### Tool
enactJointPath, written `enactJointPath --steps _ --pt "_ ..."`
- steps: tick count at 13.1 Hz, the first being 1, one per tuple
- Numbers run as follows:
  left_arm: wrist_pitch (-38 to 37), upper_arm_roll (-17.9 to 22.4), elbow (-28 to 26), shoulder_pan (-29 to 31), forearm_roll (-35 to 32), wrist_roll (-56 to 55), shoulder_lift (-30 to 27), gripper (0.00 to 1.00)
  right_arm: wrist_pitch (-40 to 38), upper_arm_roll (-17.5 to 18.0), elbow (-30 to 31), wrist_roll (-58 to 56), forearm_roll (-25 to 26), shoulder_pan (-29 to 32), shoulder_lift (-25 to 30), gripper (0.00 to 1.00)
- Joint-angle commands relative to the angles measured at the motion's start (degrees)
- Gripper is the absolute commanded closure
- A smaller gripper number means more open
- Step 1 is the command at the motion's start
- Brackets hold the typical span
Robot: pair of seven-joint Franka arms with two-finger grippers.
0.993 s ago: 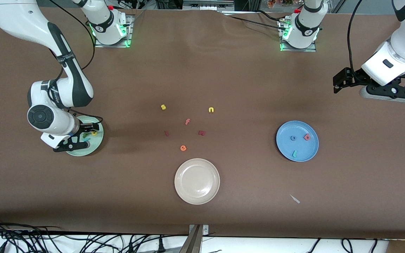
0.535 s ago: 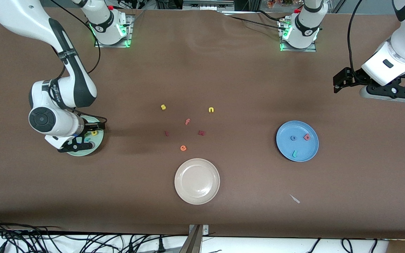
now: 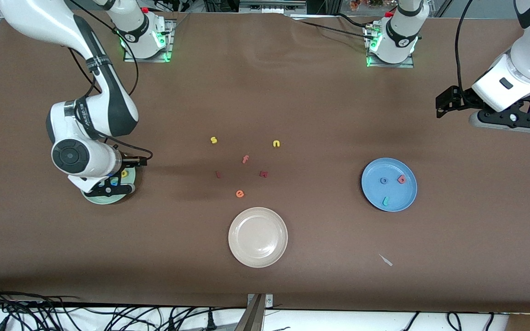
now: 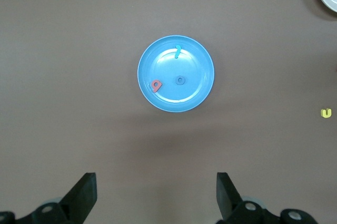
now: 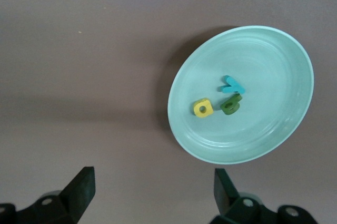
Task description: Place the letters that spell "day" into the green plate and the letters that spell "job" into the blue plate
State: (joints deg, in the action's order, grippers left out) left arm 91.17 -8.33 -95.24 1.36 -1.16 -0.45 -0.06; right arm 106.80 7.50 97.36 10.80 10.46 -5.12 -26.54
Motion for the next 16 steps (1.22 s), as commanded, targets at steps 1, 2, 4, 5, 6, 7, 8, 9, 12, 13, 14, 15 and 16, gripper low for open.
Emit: enactJointPath --steps 1,2,4,5,6,7,8,9,12,13,14,15,16 --pt "-1.34 -0.11 1.73 0.14 -0.25 -0.26 0.59 0.00 -2.03 -0.20 -0.59 0.62 -0.79 -0.60 1.14 0.00" --pt "-1.26 -0.11 1.82 0.14 -0.33 -0.26 0.85 0.00 -2.03 -0.21 -0.59 0.53 -0.79 -0.60 1.22 0.00" --pt "0.05 -0.20 1.82 -0.56 -1.90 -0.26 1.03 0.00 -2.03 -0.21 -0.59 0.62 -0.79 -0.60 1.31 0.00" --pt "0.15 -0.63 1.82 -0.74 -2.52 -0.26 1.03 0.00 -2.03 -0.21 -0.59 0.62 -0.79 -0.60 1.31 0.00" --pt "0.24 -1.42 1.82 -0.74 -2.44 -0.26 1.03 0.00 -2.03 -0.21 -0.59 0.62 -0.79 -0.60 1.31 0.00" --pt "0.24 -2.21 1.90 -0.74 -2.53 -0.34 1.03 0.00 -2.03 -0.21 -0.59 0.62 -0.79 -0.77 1.31 0.00" --pt "0.24 -2.48 1.90 -0.65 -2.62 -0.35 1.03 0.00 -2.03 -0.21 -0.59 0.62 -0.79 -0.77 1.31 0.00" --pt "0.15 -2.48 1.90 -0.48 -2.53 -0.26 0.94 0.00 -2.03 -0.21 -0.59 0.36 -0.79 -0.77 1.40 0.00" --pt "0.06 -2.39 1.90 -0.39 -2.53 0.27 0.94 0.00 -2.20 -0.21 -0.59 0.01 -0.88 -0.77 2.62 0.00" --pt "0.06 -2.39 1.90 -0.39 -2.53 0.18 0.94 0.00 -3.42 -0.21 -0.68 -0.08 -0.79 -0.77 3.15 0.00" --pt "0.06 -2.48 1.90 -0.39 -2.53 0.18 0.94 0.00 -5.44 -0.12 -2.42 -0.08 -0.79 -0.86 3.51 0.00" --pt "-0.03 -2.48 1.90 -0.48 -2.53 0.18 0.94 0.00 -8.50 0.06 -4.35 -0.08 -0.79 -0.77 3.42 0.00" --pt "-0.03 -2.48 1.90 -0.48 -2.53 0.27 0.94 0.00 -10.45 0.15 -5.67 -0.08 -0.79 -0.86 3.42 0.00"
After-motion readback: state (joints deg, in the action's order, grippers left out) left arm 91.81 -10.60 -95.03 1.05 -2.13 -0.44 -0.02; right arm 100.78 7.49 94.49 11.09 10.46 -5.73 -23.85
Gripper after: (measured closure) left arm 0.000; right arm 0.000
